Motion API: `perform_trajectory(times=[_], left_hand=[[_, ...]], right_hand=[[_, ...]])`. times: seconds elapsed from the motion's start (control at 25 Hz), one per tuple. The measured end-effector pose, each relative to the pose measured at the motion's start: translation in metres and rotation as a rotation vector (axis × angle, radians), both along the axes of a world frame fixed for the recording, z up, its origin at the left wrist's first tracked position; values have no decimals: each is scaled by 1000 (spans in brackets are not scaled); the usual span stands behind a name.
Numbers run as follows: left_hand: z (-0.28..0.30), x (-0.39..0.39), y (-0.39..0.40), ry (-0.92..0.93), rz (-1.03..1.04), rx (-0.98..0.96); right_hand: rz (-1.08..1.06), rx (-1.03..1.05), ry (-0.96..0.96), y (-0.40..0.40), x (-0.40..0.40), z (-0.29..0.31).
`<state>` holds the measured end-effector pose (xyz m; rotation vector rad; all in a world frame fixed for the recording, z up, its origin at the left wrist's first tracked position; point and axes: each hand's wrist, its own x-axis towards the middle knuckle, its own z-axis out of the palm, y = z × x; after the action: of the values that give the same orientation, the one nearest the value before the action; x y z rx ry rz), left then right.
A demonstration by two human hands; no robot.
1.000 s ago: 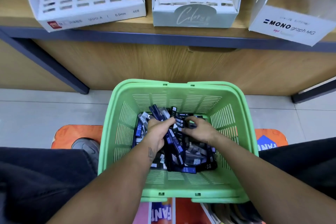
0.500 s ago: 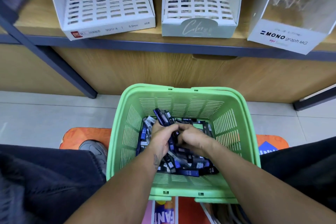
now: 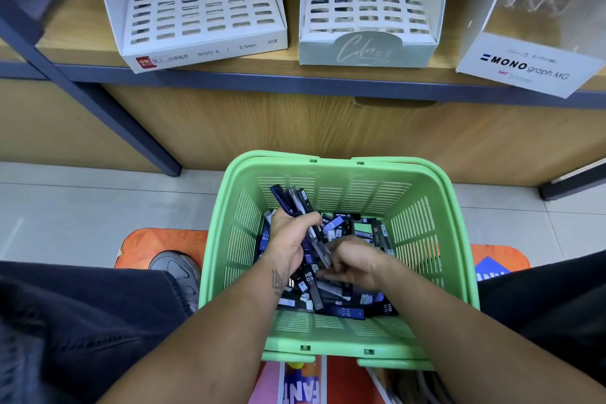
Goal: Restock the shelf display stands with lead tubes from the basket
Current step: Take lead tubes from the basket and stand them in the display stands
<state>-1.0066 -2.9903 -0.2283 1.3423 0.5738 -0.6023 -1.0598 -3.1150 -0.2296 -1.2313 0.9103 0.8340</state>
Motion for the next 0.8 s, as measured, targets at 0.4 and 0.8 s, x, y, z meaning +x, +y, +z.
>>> perform_trajectory(times=[0.4,0.8], left_hand=[[-7,-7,5,-18,31,-120],[-5,-4,6,68,-75,-82]], right_hand=[[-41,229,-19,8,-4,6],[168,-51,-121,0,13,4]])
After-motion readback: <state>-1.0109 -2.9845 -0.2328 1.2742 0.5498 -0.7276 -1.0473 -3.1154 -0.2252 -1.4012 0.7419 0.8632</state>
